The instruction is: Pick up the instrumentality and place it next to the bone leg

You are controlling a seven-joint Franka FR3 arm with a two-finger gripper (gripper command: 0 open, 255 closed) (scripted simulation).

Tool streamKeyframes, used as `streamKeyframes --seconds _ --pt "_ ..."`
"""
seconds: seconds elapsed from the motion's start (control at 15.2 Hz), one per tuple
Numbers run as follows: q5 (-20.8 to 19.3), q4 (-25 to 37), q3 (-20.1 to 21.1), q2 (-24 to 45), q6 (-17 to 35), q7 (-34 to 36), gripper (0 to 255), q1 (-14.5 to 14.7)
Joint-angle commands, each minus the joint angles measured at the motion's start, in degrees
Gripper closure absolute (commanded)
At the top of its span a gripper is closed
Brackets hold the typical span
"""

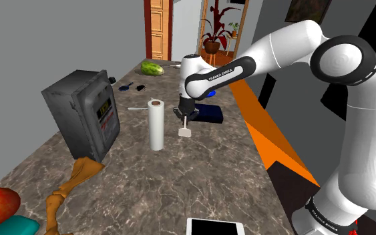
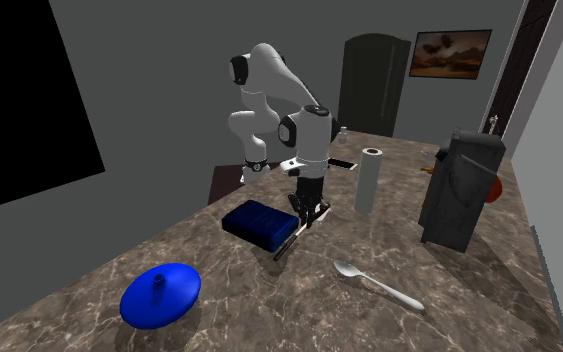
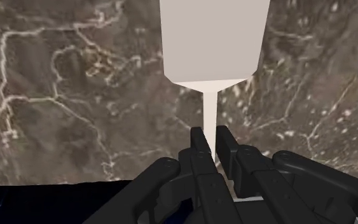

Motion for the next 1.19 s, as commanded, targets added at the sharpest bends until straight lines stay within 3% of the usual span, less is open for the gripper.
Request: streamKeyframes --seconds 0.0,1.12 --pt "0.2 0.0 0.1 0.1 -0.3 -0.1 255 0.0" --pt "2.3 6.3 1.0 -5.0 -11.4 -1.9 255 -0.4"
